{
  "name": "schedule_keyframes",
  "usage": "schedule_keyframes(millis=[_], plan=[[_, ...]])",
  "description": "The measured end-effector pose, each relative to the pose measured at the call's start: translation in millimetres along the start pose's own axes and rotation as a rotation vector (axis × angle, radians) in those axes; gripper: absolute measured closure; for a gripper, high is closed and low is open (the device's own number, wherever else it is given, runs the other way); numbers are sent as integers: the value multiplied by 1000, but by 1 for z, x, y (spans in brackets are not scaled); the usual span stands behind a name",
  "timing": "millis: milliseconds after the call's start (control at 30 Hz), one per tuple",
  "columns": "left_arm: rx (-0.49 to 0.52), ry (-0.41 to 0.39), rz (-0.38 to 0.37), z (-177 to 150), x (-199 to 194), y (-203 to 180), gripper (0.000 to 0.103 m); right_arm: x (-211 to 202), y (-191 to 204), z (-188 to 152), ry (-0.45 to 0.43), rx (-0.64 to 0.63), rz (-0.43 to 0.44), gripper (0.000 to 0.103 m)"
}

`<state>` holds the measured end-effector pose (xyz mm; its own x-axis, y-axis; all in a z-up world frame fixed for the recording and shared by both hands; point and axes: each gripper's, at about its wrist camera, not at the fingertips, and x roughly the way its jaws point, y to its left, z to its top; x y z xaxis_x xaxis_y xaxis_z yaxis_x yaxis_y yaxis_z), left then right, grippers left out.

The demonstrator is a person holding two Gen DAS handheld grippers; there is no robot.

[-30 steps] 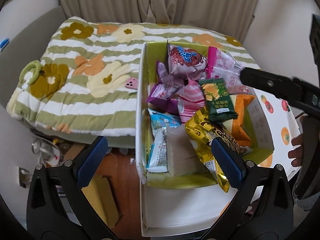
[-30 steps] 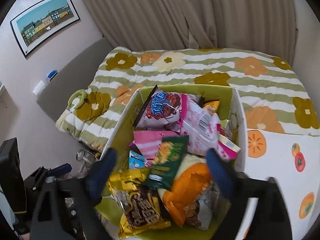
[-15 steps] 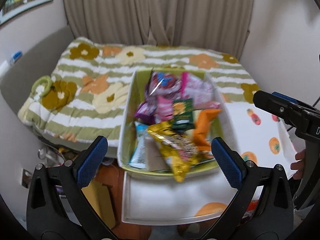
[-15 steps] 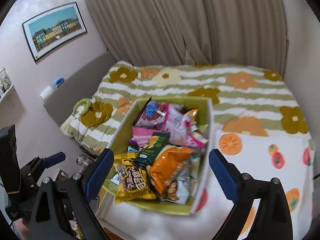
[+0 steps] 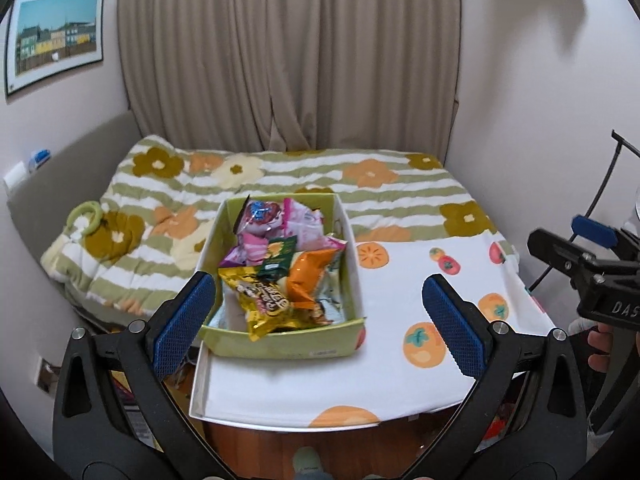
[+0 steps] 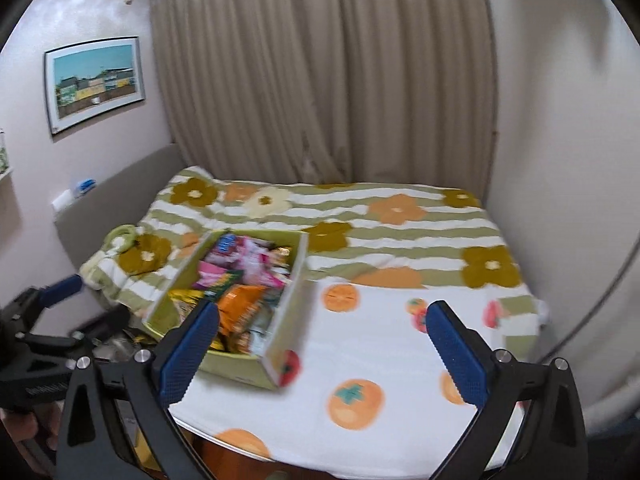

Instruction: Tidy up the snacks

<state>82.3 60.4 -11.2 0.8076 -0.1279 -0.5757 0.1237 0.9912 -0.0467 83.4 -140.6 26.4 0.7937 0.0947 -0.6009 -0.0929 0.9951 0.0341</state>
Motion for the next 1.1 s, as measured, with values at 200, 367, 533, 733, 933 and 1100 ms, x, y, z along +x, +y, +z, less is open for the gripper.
schedule_keyframes(millis=[200,367,533,733,933,1100], plan=[[15,-34,18,-15,-20,-19,1,-22,-21,-27,10,38,-85,0],[15,-37,11,-21,-26,-25,1,-33,-29,-39,4,50,-121,0],[23,-50,11,-23,-32,-30,1,-38,-31,-43,4,59,-128,0],[25,-52,14,-22,-33,-32,1,-39,-30,-44,0,53,-131,0],[20,-52,18,-20,-35,-31,1,-39,-28,-44,1,53,-134,0],[23,-51,19,-19,-35,-31,1,-38,-29,-44,1,52,-134,0]])
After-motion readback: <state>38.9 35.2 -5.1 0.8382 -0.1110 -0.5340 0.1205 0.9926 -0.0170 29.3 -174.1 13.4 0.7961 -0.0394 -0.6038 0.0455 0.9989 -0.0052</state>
